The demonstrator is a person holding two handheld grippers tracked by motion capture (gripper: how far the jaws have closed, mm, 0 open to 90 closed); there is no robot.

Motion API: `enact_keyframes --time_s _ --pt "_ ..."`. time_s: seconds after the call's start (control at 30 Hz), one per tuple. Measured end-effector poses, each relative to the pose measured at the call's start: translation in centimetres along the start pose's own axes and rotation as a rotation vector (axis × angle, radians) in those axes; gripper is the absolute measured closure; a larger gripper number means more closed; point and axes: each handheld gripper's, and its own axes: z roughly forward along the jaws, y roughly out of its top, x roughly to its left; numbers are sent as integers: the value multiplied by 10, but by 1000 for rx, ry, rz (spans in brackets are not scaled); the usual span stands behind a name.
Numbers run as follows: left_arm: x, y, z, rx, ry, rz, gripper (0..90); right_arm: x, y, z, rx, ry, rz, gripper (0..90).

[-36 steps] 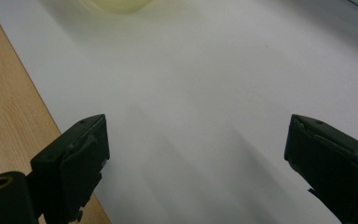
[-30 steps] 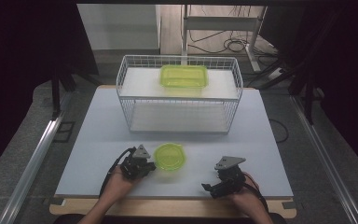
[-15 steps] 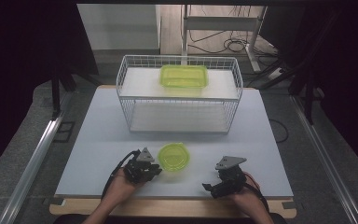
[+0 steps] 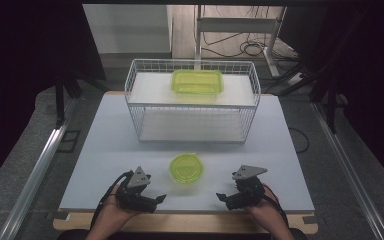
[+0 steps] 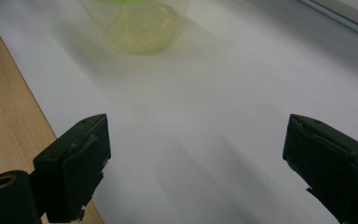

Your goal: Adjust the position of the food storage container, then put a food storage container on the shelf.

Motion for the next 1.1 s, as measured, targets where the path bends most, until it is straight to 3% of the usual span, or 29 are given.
enact_keyframes --time_s 0.17,0.3,0.53,0.8,1.1 --pt "-4 -13 -12 -29 20 -25 67 -2 0 -2 -30 9 23 75" --pt "-3 -23 -16 -67 31 -39 60 -1 0 -2 -39 17 14 74" --pt "-2 -35 -12 -87 116 37 19 0 -1 -3 -62 27 -10 72" --pt "1 -40 -8 -92 125 27 18 -1 -3 -1 -78 35 -25 72" --pt "2 -41 -9 -99 132 21 19 -4 -4 0 -57 31 16 66"
